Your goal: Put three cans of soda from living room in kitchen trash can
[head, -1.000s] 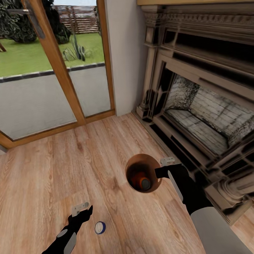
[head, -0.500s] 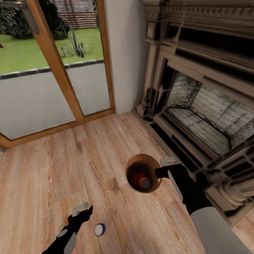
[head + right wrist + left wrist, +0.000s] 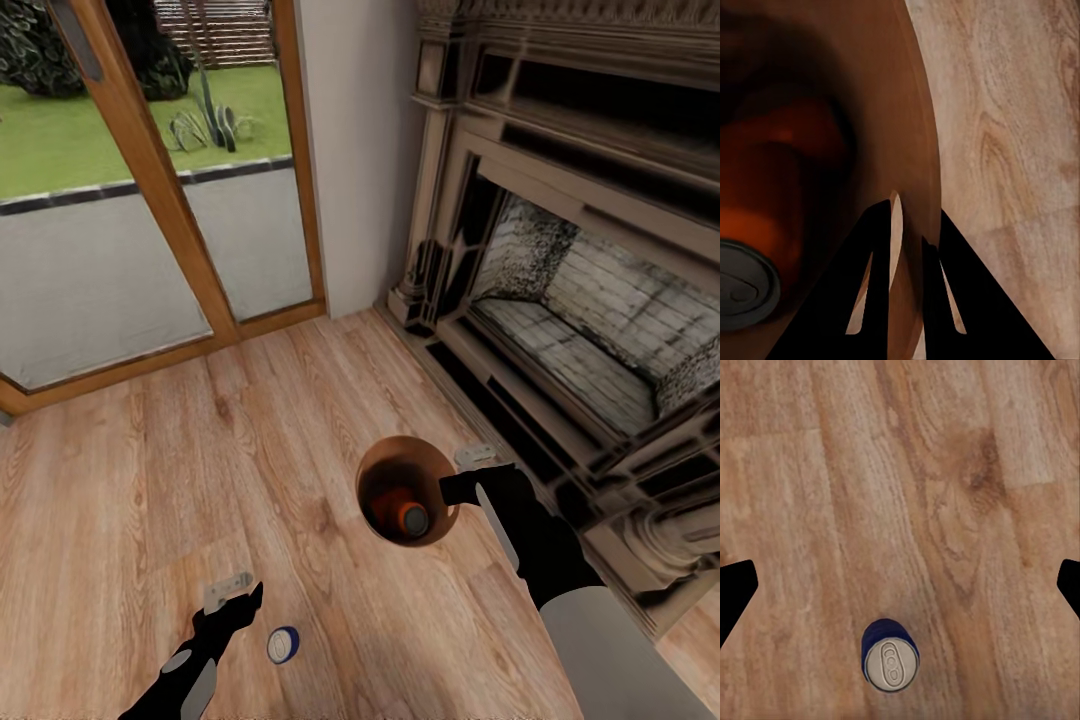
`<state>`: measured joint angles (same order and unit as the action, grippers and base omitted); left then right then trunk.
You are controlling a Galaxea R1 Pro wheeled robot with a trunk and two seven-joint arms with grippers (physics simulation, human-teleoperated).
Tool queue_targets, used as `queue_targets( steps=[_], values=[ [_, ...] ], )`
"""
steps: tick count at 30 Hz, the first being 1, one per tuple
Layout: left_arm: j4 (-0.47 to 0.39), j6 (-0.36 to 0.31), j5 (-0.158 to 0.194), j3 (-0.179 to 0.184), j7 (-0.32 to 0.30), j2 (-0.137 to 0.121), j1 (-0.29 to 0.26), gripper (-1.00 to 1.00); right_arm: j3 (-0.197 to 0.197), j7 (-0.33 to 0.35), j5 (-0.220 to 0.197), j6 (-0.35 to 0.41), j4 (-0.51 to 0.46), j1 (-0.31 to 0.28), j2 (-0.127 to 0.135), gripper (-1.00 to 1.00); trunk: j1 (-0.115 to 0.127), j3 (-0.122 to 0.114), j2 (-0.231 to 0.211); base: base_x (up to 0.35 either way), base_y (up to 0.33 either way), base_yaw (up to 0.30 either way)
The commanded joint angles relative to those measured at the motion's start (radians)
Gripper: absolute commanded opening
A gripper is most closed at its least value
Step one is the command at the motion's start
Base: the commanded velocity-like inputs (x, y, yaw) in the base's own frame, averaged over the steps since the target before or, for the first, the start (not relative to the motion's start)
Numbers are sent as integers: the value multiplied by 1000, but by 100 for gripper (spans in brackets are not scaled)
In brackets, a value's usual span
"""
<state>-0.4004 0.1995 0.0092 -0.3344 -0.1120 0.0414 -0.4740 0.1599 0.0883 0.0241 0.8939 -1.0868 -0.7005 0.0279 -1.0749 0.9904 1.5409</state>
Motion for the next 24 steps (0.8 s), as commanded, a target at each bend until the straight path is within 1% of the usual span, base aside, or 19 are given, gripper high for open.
queue_targets(
  steps=[1, 20, 24],
  values=[
    [0, 0, 0, 0, 0, 0, 0, 100, -2, 11, -16, 0, -1, -1, 0, -100, 0, 2, 0, 0, 0, 0],
    [0, 0, 0, 0, 0, 0, 0, 100, -1, 11, -16, 0, -1, -1, 0, -100, 0, 31, 0, 0, 0, 0],
    [0, 0, 0, 0, 0, 0, 0, 100, -1, 11, -16, 0, -1, -1, 0, -100, -15, 46, 28, 0, 0, 0]
  ],
)
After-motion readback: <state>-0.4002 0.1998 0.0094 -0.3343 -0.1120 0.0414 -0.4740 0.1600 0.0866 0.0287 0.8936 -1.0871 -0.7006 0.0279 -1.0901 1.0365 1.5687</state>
